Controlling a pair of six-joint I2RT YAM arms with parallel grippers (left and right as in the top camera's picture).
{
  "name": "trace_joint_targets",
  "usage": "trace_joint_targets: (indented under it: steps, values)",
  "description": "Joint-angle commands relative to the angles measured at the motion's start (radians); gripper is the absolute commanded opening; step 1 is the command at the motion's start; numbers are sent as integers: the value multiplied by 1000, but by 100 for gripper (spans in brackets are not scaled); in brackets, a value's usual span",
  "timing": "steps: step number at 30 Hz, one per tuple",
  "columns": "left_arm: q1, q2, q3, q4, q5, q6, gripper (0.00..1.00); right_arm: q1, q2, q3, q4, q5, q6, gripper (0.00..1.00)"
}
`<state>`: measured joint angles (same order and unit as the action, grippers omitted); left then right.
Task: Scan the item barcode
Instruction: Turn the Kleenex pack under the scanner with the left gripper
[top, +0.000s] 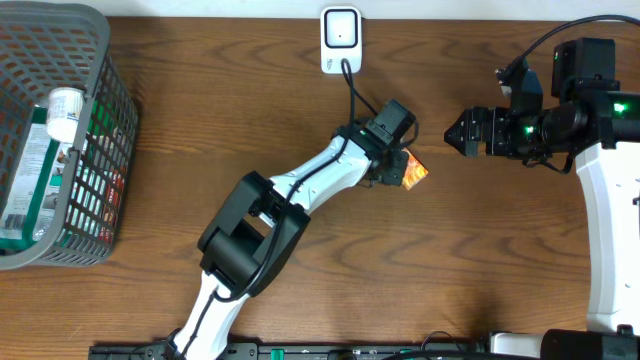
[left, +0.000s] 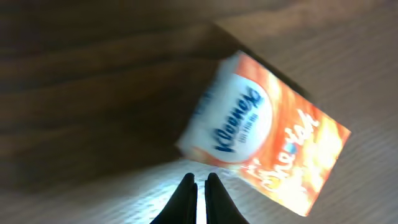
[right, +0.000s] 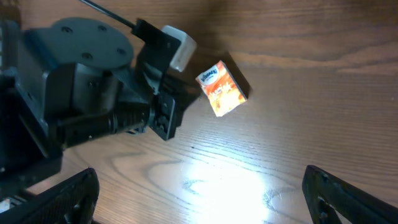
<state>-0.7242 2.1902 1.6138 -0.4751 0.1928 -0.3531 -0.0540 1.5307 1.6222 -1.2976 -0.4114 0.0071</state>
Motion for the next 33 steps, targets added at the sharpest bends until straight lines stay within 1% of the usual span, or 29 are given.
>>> trace_joint_targets:
  steps: [1, 6, 13, 16, 20, 28, 30, 33]
  values:
    - [24, -101, 0, -5, -103, 27, 8, 2, -1, 18, -1, -5, 6, 99]
    - [39, -112, -1, -13, -108, 27, 8, 2, -1, 18, -1, -5, 6, 99]
    - [33, -31, -6, -3, -108, 26, 8, 2, -1, 18, -1, -5, 6, 99]
    - [32, 9, -6, 0, -105, -1, 8, 2, -1, 18, -1, -5, 6, 99]
    - [31, 31, -6, 26, -35, 1, 8, 2, -1, 18, -1, -5, 6, 99]
    - [-5, 32, -6, 146, 132, 1, 8, 2, -1, 18, -1, -5, 6, 99]
    - [-19, 32, -6, 150, 137, 2, 8, 2, -1, 18, 0, -5, 6, 99]
    - [-26, 32, -6, 147, 105, 32, 8, 2, -1, 18, -1, -4, 6, 99]
